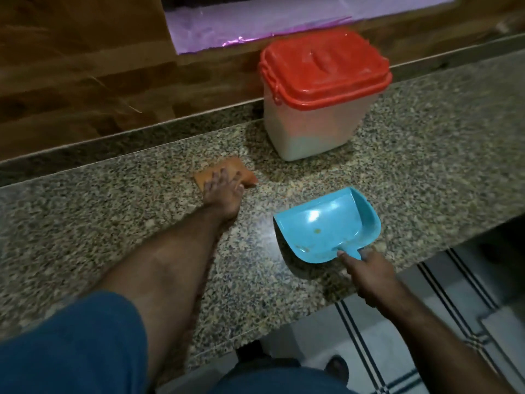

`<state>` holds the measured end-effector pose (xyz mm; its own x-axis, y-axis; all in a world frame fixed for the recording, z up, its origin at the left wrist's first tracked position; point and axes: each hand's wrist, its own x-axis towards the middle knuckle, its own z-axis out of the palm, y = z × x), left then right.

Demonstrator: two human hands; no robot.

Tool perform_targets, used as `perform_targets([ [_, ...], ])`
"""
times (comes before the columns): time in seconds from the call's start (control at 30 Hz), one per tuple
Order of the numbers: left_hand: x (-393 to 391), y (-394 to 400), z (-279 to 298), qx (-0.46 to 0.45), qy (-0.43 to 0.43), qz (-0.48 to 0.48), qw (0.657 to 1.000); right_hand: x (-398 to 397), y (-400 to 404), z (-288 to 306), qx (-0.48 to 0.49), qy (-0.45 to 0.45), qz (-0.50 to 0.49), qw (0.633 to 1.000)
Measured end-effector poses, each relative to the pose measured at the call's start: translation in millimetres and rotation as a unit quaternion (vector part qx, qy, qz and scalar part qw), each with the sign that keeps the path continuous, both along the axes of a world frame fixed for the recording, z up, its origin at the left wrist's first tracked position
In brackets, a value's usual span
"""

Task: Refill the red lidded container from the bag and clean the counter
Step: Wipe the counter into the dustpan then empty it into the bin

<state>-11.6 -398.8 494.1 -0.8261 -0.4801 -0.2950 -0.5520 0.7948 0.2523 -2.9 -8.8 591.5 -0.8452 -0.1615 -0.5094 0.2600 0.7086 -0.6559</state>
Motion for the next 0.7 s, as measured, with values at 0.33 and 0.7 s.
perform_targets([
  [0.33, 2.3, 151.8, 28.4, 0.065, -0.03, -0.107, 0.992, 31.7, 120.9, 13.9, -0.052, -0.076, -0.027, 0.995],
  [0.7, 115.9, 267.3, 27.3, 0.255, 0.098, 0.012, 0.962, 81.1, 226.8, -9.9, -0.041, -0.022, 0.118, 0.992],
])
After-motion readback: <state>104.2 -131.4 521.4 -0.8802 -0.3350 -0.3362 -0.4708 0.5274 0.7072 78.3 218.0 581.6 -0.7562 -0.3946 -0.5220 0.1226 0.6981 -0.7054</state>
